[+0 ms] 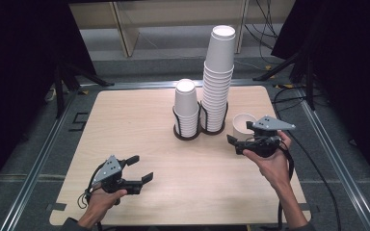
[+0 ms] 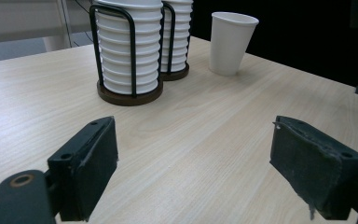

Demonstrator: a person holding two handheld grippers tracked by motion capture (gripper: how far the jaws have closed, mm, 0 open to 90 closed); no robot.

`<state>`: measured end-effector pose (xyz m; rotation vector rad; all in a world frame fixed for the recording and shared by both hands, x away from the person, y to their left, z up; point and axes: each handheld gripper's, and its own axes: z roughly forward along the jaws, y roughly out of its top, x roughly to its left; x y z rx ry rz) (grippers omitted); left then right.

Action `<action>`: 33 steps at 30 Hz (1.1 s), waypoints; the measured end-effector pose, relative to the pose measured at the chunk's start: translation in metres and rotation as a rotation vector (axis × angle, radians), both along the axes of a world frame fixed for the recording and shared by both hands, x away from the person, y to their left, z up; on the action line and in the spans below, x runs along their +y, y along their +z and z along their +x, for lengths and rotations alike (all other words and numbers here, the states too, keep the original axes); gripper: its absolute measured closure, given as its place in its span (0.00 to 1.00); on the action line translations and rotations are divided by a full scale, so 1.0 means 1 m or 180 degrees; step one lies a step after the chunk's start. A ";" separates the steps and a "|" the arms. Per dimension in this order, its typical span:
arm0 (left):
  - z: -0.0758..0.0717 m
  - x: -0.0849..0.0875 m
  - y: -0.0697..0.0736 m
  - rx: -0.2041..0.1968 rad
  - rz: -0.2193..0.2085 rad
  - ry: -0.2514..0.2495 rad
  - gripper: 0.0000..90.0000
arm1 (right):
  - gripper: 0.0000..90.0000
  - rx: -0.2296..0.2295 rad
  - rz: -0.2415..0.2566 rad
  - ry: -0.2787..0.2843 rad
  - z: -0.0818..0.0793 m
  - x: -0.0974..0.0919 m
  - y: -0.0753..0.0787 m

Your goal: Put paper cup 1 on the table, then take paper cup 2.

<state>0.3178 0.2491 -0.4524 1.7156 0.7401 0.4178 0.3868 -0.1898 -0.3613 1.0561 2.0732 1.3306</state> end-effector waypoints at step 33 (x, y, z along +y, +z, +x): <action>0.001 0.000 -0.002 -0.0019 -0.0034 -0.0016 0.16 | 0.17 -0.0248 0.0267 -0.0103 0.046 0.009 0.071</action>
